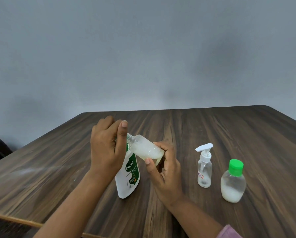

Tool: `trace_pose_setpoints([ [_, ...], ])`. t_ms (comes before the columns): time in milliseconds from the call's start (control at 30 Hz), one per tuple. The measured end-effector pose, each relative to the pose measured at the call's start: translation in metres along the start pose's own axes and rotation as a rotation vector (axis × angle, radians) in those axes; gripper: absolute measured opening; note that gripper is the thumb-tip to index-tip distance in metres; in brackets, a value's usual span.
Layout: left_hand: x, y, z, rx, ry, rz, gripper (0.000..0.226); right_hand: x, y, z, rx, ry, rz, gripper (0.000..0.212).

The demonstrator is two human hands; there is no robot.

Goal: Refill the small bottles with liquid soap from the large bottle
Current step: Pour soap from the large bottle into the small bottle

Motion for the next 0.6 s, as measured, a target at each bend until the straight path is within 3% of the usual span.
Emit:
trace_pose_setpoints([
  [600,-0.0016,0.0014,0.0003,0.002,0.019,0.049,0.035,0.0005,0.0001,-0.0001,0.004,0.003,-0.003,0.036],
])
Point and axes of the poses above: each hand's wrist, its own y-axis towards the middle knuckle, its own z-axis out of the palm, x = y × z, the point moved 5 cm from there along y, towards the middle knuckle, and after that the axes turned 11 degrees about z, right-handed, at the moved point
